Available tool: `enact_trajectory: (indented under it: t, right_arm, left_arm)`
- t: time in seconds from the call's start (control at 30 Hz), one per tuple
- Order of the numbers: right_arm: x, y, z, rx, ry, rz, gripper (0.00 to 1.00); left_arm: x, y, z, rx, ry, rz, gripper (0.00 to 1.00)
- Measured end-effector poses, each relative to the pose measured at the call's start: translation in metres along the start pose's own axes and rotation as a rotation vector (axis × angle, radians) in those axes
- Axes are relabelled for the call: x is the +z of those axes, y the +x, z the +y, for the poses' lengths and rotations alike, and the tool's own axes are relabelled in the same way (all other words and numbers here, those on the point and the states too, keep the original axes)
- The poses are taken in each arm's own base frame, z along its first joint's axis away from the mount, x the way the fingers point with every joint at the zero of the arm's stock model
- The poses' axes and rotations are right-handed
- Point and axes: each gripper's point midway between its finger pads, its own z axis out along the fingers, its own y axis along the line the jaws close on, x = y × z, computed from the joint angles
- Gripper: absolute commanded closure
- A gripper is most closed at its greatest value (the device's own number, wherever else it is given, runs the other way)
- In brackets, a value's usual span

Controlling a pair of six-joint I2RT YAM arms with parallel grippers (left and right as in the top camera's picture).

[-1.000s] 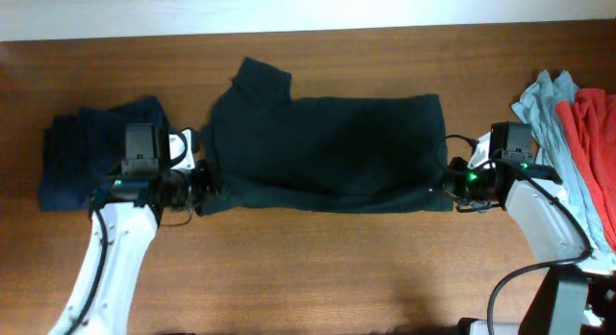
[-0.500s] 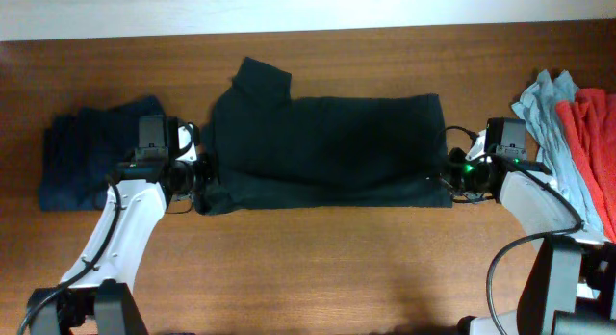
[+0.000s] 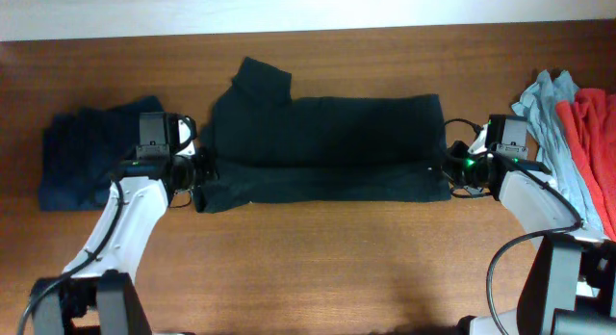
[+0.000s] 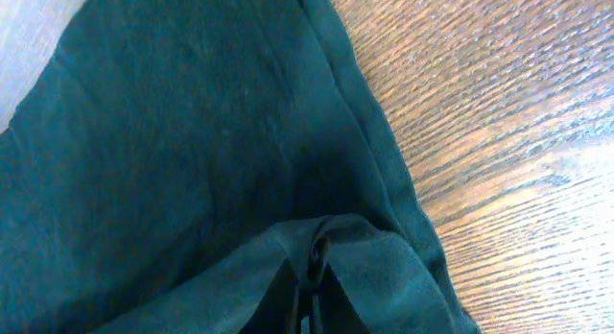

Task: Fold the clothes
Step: 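Fold the bottom hem upward toward the collar with both grippers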

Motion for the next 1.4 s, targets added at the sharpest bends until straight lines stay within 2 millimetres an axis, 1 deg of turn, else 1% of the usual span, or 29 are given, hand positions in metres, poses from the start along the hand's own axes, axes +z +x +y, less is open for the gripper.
enact_trajectory:
  t: [0.03, 0.07, 0.1, 0.13, 0.17, 0.2, 0.23, 0.27, 0.37, 0.43, 0.53, 0.6, 0.63, 0.67, 0.7, 0.73, 0.8, 0.87, 0.97, 1.0, 1.07, 1.1, 1.13, 1.17, 1.2, 1.23, 1.27, 1.33, 1.4]
  right_arm:
    - [0.000, 0.000, 0.000, 0.000, -0.001, -0.002, 0.92]
    - [0.000, -0.001, 0.000, 0.004, -0.001, -0.002, 0.72]
    - [0.000, -0.001, 0.000, 0.001, -0.002, -0.003, 0.55]
    - [0.000, -0.001, 0.001, 0.006, -0.003, -0.005, 0.39]
    - [0.000, -0.003, 0.002, 0.005, -0.006, -0.011, 0.25]
    - [0.000, -0.004, 0.002, 0.003, -0.009, -0.016, 0.18]
    - [0.000, -0.005, 0.003, 0.002, -0.011, -0.018, 0.16]
    - [0.000, -0.004, 0.002, 0.006, -0.009, -0.018, 0.14]
    - [0.000, -0.003, 0.002, 0.006, -0.006, -0.012, 0.12]
    - [0.000, 0.003, -0.002, 0.016, 0.007, 0.011, 0.12]
    - [-0.001, 0.019, -0.010, 0.040, 0.040, 0.077, 0.11]
    - [-0.002, 0.030, -0.015, 0.057, 0.062, 0.122, 0.11]
    - [-0.003, 0.035, -0.017, 0.064, 0.072, 0.141, 0.11]
    - [-0.004, 0.040, -0.020, 0.071, 0.083, 0.163, 0.11]
    - [-0.005, 0.043, -0.021, 0.074, 0.089, 0.172, 0.11]
    - [-0.007, 0.050, -0.025, 0.085, 0.106, 0.202, 0.11]
    - [-0.009, 0.057, -0.028, 0.097, 0.123, 0.230, 0.11]
    - [-0.011, 0.063, -0.031, 0.106, 0.137, 0.253, 0.11]
    - [-0.012, 0.067, -0.034, 0.111, 0.154, 0.265, 0.10]
    - [-0.012, 0.067, -0.035, 0.113, 0.161, 0.266, 0.10]
    - [-0.013, 0.067, -0.038, 0.111, 0.178, 0.261, 0.11]
    - [-0.013, 0.065, -0.040, 0.108, 0.191, 0.252, 0.11]
    - [-0.013, 0.065, -0.041, 0.107, 0.194, 0.250, 0.11]
    - [-0.013, 0.064, -0.042, 0.105, 0.199, 0.245, 0.13]
    - [-0.012, 0.062, -0.043, 0.101, 0.206, 0.237, 0.18]
    - [-0.012, 0.061, -0.044, 0.099, 0.211, 0.231, 0.22]
    - [-0.012, 0.059, -0.045, 0.094, 0.216, 0.222, 0.28]
    - [-0.011, 0.055, -0.046, 0.088, 0.223, 0.206, 0.39]
    - [-0.011, 0.051, -0.047, 0.079, 0.229, 0.187, 0.45]
  left_arm:
    - [0.003, 0.001, 0.001, -0.001, -0.002, 0.006, 0.96]
    - [0.007, 0.001, 0.001, -0.001, -0.003, 0.008, 0.93]
    - [0.008, 0.001, 0.002, -0.001, -0.003, 0.010, 0.85]
    - [0.009, 0.001, 0.002, 0.000, -0.004, 0.011, 0.71]
    - [0.010, 0.000, 0.002, -0.002, -0.003, 0.006, 0.44]
    - [0.010, -0.002, 0.002, 0.004, -0.005, -0.001, 0.20]
    - [0.010, -0.004, 0.003, 0.008, -0.009, -0.010, 0.07]
    - [0.010, -0.007, 0.003, 0.010, -0.014, -0.023, 0.01]
    - [0.009, -0.010, 0.007, 0.011, -0.036, -0.037, 0.01]
    - [0.009, -0.005, 0.012, 0.003, -0.053, -0.016, 0.01]
    - [0.006, 0.014, 0.025, -0.030, -0.089, 0.068, 0.01]
    - [0.002, 0.033, 0.037, -0.064, -0.119, 0.151, 0.03]
    - [-0.001, 0.044, 0.043, -0.084, -0.135, 0.198, 0.11]
    - [-0.003, 0.049, 0.046, -0.088, -0.142, 0.217, 0.29]
    - [-0.004, 0.052, 0.048, -0.084, -0.145, 0.232, 0.34]
    - [-0.005, 0.056, 0.048, -0.075, -0.147, 0.248, 0.35]
    - [-0.004, 0.056, 0.047, -0.041, -0.142, 0.249, 0.36]
    - [0.001, 0.052, 0.048, -0.010, -0.139, 0.221, 0.43]
    - [0.010, 0.051, 0.052, 0.011, -0.146, 0.204, 0.51]
    - [0.013, 0.052, 0.053, 0.014, -0.148, 0.210, 0.52]
    - [0.024, 0.058, 0.057, 0.024, -0.154, 0.237, 0.58]
    - [0.028, 0.061, 0.059, 0.029, -0.156, 0.249, 0.66]
    - [0.033, 0.065, 0.061, 0.032, -0.158, 0.265, 0.67]
    - [0.036, 0.067, 0.062, 0.033, -0.158, 0.274, 0.70]
    - [0.038, 0.066, 0.063, 0.041, -0.161, 0.274, 0.75]
    - [0.038, 0.065, 0.063, 0.044, -0.160, 0.270, 0.76]
    - [0.039, 0.065, 0.063, 0.049, -0.158, 0.269, 0.78]
    - [0.039, 0.064, 0.063, 0.052, -0.157, 0.264, 0.80]
    - [0.040, 0.063, 0.062, 0.053, -0.157, 0.261, 0.80]
